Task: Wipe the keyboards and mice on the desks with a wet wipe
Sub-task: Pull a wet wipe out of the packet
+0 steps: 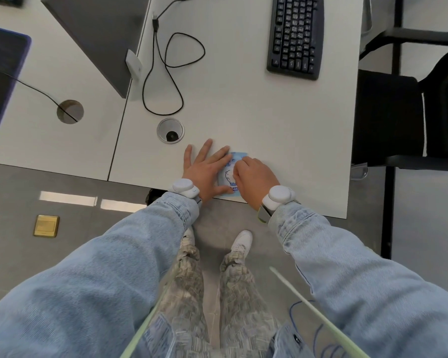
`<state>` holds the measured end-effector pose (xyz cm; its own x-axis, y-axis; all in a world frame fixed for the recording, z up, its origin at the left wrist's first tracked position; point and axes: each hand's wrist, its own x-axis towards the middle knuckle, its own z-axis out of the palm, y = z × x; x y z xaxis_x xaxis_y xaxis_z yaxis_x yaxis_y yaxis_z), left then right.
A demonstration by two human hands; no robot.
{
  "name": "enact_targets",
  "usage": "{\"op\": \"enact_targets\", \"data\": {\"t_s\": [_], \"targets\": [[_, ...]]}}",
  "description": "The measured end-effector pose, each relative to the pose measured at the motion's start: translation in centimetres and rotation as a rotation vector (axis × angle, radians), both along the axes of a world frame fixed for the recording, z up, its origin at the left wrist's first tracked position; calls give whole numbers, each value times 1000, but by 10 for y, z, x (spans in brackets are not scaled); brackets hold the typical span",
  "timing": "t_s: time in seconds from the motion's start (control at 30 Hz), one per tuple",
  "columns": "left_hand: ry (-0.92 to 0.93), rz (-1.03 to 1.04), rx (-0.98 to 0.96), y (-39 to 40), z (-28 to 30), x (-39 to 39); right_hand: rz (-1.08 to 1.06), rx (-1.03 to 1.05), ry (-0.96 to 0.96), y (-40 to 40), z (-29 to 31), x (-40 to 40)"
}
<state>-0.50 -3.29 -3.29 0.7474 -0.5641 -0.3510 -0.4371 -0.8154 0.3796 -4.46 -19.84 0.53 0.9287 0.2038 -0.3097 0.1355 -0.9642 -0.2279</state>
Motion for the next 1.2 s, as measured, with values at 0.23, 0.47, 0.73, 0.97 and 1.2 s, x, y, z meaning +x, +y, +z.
{"op": "enact_targets", "data": {"t_s": [0.23, 0.47, 0.73, 0.97, 1.2], "targets": [[7, -37, 42, 0, -1, 0, -97, 76, 48, -3, 4, -8], [-10, 34, -63, -8, -2, -7, -150, 101, 101, 3, 3, -4], [-43, 76, -44, -5, -11, -4, -61, 51, 139, -1, 17, 1], [-15, 39, -2, -3, -12, -2, -224, 277, 88, -8, 30, -2], [-8, 43, -2, -3, -8, -2, -238, 491, -50, -24, 44, -22]]}}
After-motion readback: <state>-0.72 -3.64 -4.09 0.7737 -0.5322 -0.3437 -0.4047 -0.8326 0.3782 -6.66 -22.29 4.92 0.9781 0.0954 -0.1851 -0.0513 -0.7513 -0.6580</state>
